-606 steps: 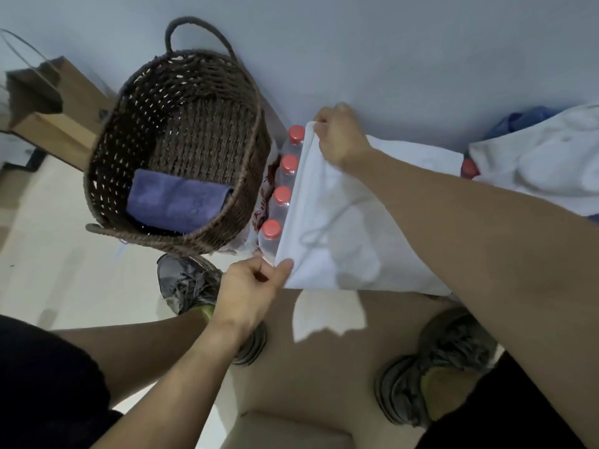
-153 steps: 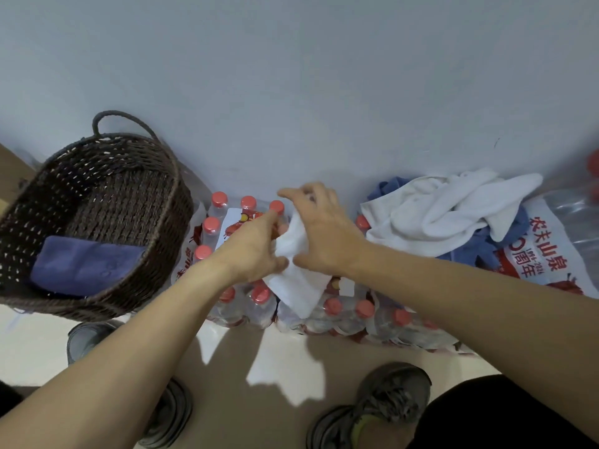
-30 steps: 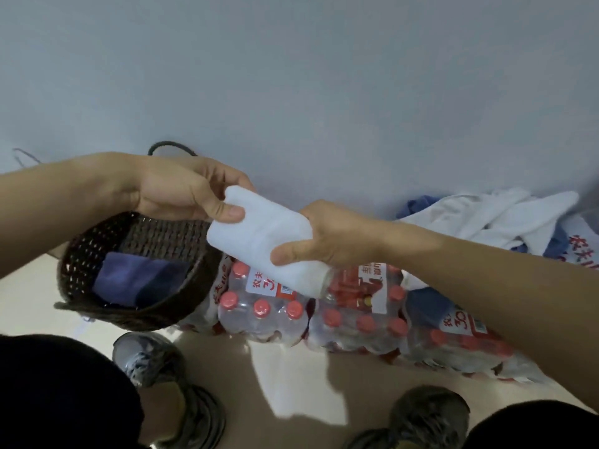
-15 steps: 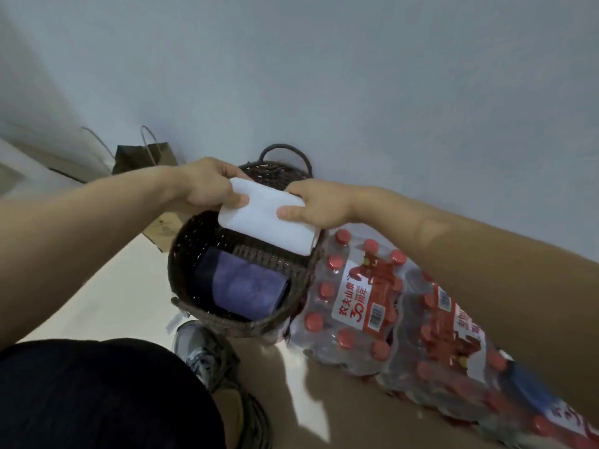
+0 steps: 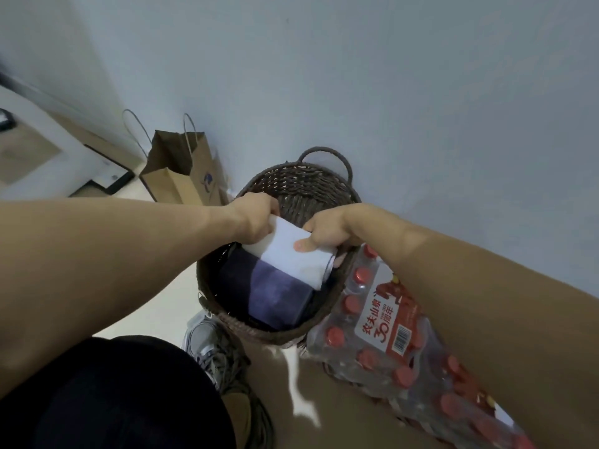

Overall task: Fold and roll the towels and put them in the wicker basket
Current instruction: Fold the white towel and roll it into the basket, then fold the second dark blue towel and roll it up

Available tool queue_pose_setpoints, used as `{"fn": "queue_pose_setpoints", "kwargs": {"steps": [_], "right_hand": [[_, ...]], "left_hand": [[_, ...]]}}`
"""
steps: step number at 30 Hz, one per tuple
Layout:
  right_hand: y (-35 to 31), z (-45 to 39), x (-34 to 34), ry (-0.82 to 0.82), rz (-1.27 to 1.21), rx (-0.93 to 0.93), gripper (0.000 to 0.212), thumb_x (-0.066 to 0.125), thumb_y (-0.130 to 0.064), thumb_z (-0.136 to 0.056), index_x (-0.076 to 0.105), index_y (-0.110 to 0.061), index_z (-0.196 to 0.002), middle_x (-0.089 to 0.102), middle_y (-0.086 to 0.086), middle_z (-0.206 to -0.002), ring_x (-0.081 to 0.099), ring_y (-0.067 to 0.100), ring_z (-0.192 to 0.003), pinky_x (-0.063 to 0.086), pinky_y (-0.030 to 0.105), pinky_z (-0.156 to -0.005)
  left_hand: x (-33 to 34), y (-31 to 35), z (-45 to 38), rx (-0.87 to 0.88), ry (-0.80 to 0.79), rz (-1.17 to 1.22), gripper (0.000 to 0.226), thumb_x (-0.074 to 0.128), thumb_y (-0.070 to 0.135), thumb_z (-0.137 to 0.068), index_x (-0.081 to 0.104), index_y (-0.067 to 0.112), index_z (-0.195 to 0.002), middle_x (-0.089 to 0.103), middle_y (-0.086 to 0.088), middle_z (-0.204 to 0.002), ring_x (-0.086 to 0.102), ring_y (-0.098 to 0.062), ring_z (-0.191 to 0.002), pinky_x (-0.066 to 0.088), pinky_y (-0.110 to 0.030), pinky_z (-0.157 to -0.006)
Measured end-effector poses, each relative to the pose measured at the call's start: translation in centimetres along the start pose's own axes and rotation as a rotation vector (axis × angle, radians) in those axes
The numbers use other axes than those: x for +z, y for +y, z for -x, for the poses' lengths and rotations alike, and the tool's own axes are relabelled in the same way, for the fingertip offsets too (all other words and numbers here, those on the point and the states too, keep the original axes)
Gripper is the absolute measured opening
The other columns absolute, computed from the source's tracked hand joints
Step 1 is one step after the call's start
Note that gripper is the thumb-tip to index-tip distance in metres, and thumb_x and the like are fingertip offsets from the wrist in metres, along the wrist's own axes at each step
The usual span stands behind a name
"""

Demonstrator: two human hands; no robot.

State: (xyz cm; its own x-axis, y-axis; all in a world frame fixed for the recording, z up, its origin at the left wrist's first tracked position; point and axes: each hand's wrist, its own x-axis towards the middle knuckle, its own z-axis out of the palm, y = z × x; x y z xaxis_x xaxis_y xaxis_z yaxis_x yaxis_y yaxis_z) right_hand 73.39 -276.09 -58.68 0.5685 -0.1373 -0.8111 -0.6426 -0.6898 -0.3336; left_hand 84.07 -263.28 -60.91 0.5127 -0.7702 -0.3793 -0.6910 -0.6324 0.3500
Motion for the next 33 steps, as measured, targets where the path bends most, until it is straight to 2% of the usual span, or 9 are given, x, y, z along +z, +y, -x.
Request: {"fn": "queue_pose_setpoints", "kwargs": {"steps": [3,6,11,17,21,24,26,30,33], "right_hand": [[-0.3,0.3,0.2,0.177,0.336,-0.042,0.048,0.064,-0.049,-0.089,0.062,-0.006,-0.109,0.061,0.007,-0.107,0.056,0.026,-0.097,0.042,0.032,-0.080],[0.1,0.6,0.3,0.400,0.296,-0.161,0.047,0.084,-0.040,-0.073,0.053,-0.015,-0.097,0.057,0.000,-0.096,0.053,0.023,-0.088,0.041,0.030,-0.071],[0.9,1.1,0.6,0.190,0.215,-0.123,0.062,0.094,-0.037,-0.058,0.052,-0.024,-0.102,0.071,0.002,-0.092,0.070,0.023,-0.078,0.057,0.037,-0.077],[1.2,0.5,2.2,0.342,0.401,-0.225,0.078,0.097,-0.037,-0.044,0.044,-0.022,-0.099,0.047,-0.010,-0.081,0.046,0.012,-0.074,0.036,0.031,-0.056],[1.6,2.1,2.5,0.423,0.332,-0.285,0.069,0.095,-0.033,-0.052,0.053,-0.019,-0.105,0.053,-0.007,-0.088,0.049,0.016,-0.077,0.042,0.031,-0.065],[3.6,6.6,2.0,0.633,0.123,-0.359,0.041,0.086,-0.027,-0.070,0.063,-0.019,-0.102,0.063,-0.004,-0.090,0.054,0.009,-0.069,0.049,0.027,-0.069],[6.3,11.0,1.7,0.742,-0.022,-0.348,0.023,0.079,-0.025,-0.079,0.065,-0.022,-0.096,0.065,-0.009,-0.081,0.056,0.001,-0.062,0.047,0.016,-0.064],[13.6,20.2,2.2,0.713,-0.047,-0.168,0.014,0.076,-0.028,-0.083,0.068,-0.023,-0.094,0.067,-0.011,-0.080,0.062,0.003,-0.069,0.044,0.007,-0.062],[19.9,26.1,3.6,0.711,-0.092,0.033,0.020,0.077,-0.037,-0.082,0.068,-0.024,-0.096,0.069,-0.009,-0.089,0.065,0.007,-0.079,0.050,0.017,-0.072]], "left_hand": [[0.2,0.1,0.0,0.056,0.075,-0.058,0.036,0.069,0.013,-0.083,0.058,0.014,-0.117,0.053,-0.010,-0.115,0.056,-0.028,-0.100,0.043,-0.029,-0.085],[-0.2,0.4,0.1,0.170,0.106,-0.102,0.032,0.073,0.010,-0.078,0.057,0.014,-0.106,0.044,-0.004,-0.107,0.054,-0.025,-0.093,0.045,-0.033,-0.082],[-0.8,0.2,0.8,0.215,-0.018,-0.044,0.017,0.068,0.007,-0.082,0.071,0.016,-0.095,0.065,0.001,-0.090,0.056,-0.014,-0.079,0.038,-0.018,-0.070],[-0.6,0.0,0.8,0.163,-0.121,-0.030,0.028,0.073,0.007,-0.079,0.066,0.018,-0.104,0.055,0.003,-0.091,0.052,-0.016,-0.079,0.045,-0.026,-0.076],[-1.4,0.9,0.7,0.161,-0.178,-0.168,0.033,0.076,0.013,-0.079,0.064,0.019,-0.109,0.056,0.003,-0.096,0.053,-0.017,-0.084,0.045,-0.025,-0.076],[-3.3,2.9,1.2,0.154,-0.202,-0.264,0.030,0.072,0.027,-0.085,0.063,0.021,-0.113,0.059,0.004,-0.101,0.056,-0.017,-0.091,0.046,-0.027,-0.082],[-4.4,5.3,1.6,0.150,-0.203,-0.209,0.025,0.066,0.033,-0.089,0.065,0.018,-0.109,0.068,0.002,-0.100,0.064,-0.018,-0.090,0.052,-0.031,-0.084],[-4.5,13.5,3.5,0.318,-0.194,-0.220,0.015,0.063,0.036,-0.089,0.067,0.022,-0.090,0.072,0.006,-0.079,0.068,-0.012,-0.076,0.055,-0.031,-0.070],[-2.7,21.3,5.0,0.423,-0.312,-0.101,0.014,0.066,0.032,-0.090,0.067,0.019,-0.093,0.072,0.003,-0.078,0.070,-0.013,-0.067,0.057,-0.030,-0.062]]}}
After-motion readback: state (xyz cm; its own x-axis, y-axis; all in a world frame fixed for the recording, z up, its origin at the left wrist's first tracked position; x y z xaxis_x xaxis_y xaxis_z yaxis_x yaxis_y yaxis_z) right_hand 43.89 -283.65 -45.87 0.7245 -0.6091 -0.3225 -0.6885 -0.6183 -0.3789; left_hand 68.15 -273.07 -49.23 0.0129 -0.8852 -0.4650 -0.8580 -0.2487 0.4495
